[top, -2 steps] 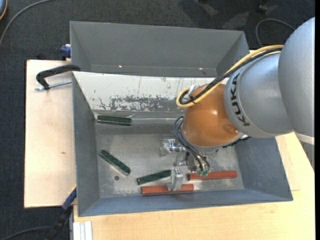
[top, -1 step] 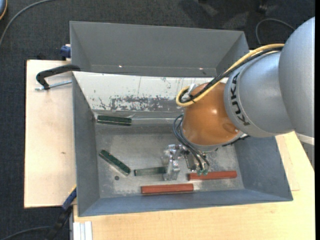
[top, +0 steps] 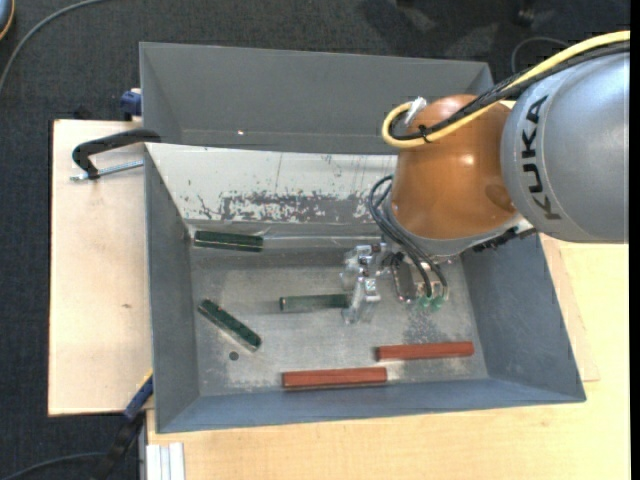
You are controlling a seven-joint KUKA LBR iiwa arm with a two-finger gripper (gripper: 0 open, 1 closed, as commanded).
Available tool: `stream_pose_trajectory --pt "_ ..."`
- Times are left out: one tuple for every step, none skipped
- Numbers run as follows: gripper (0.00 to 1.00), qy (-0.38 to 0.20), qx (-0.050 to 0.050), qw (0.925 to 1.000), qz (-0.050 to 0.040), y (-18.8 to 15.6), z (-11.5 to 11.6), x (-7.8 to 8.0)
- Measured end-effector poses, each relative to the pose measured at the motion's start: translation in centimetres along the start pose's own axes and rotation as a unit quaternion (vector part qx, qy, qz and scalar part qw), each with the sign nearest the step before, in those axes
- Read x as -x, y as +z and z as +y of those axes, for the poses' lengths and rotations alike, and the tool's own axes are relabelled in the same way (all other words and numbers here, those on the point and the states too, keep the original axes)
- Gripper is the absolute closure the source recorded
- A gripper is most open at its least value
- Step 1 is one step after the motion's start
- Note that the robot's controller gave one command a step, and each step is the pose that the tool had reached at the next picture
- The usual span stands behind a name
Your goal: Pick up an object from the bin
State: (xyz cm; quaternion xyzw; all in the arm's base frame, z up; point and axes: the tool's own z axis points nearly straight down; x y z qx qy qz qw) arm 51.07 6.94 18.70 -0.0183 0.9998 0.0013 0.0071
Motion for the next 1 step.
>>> stream_pose_trajectory --pt "1.0 -0.015 0.0 0.9999 -0.0001 -4.26 -0.18 3.84"
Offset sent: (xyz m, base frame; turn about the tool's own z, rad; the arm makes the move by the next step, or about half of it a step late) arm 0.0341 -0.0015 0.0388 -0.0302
